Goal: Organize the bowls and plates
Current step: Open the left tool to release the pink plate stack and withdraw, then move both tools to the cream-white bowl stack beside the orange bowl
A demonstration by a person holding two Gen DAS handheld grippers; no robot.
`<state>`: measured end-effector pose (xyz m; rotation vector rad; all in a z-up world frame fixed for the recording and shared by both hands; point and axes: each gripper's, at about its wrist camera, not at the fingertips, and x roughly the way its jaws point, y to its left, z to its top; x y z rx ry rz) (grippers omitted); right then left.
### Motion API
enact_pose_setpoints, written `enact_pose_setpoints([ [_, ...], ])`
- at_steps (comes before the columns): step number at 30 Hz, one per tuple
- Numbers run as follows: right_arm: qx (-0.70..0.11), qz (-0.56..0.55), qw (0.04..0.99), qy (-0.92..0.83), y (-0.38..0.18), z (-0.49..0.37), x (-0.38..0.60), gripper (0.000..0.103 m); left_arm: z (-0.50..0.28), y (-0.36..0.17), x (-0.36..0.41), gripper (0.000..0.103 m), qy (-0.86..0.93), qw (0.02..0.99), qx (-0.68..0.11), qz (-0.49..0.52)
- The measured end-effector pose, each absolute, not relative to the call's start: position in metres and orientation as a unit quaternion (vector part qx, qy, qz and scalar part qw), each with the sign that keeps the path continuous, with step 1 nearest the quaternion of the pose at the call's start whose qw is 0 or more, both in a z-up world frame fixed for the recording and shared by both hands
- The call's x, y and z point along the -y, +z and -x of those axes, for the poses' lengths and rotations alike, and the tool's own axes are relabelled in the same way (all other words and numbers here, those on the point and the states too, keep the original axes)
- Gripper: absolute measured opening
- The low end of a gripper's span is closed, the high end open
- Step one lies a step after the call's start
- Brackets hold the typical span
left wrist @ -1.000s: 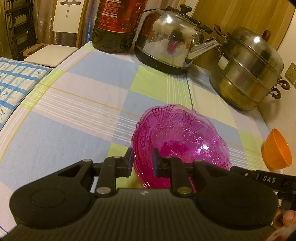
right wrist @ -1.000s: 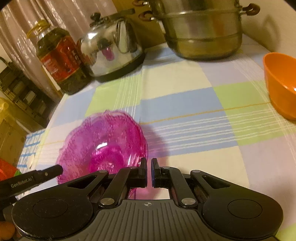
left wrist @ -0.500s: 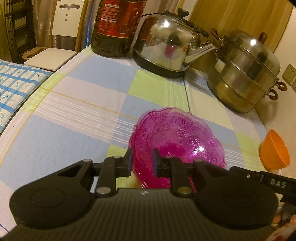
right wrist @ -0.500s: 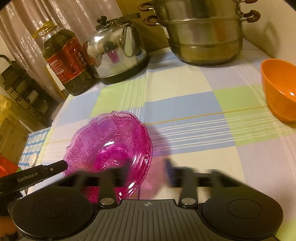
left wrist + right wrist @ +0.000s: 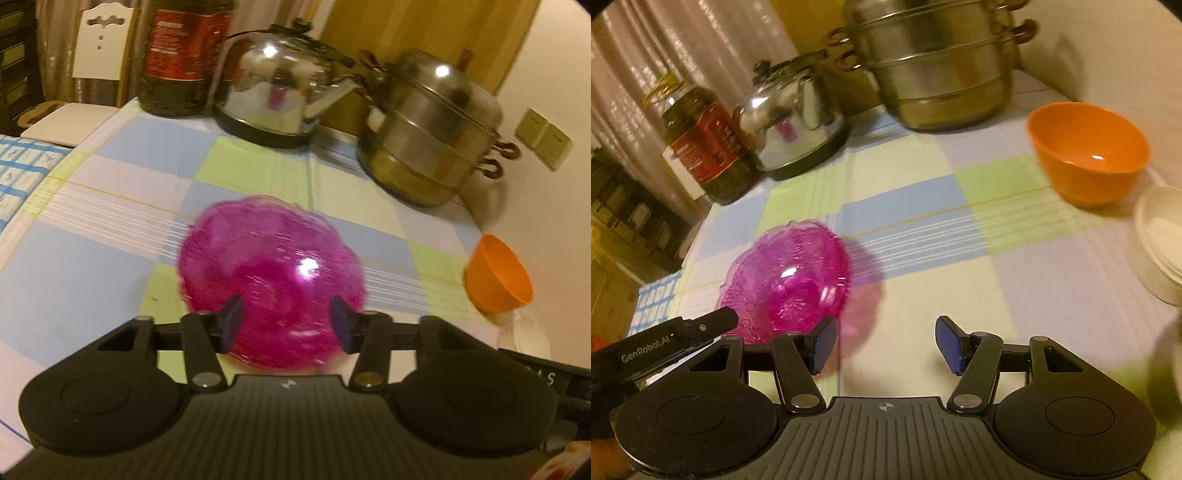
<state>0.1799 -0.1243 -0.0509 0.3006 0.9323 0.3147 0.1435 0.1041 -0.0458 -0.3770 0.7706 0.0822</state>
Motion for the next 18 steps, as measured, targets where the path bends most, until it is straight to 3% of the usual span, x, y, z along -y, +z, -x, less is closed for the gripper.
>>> enact_pose_setpoints([
  [9, -0.432, -0.167, 0.882, 0.086, -0.027, -0.143, 0.185, 0.06, -0.131, -0.027, -0.045, 0.063, -0.016, 0.908, -0.377, 0.181],
  [18, -0.419, -0.185, 0.888, 0.029, -0.018, -0.115, 0.258, 0.06, -0.131, -0.013, 0.019, 0.064, -0.061, 0.904, -0.389, 0.168],
])
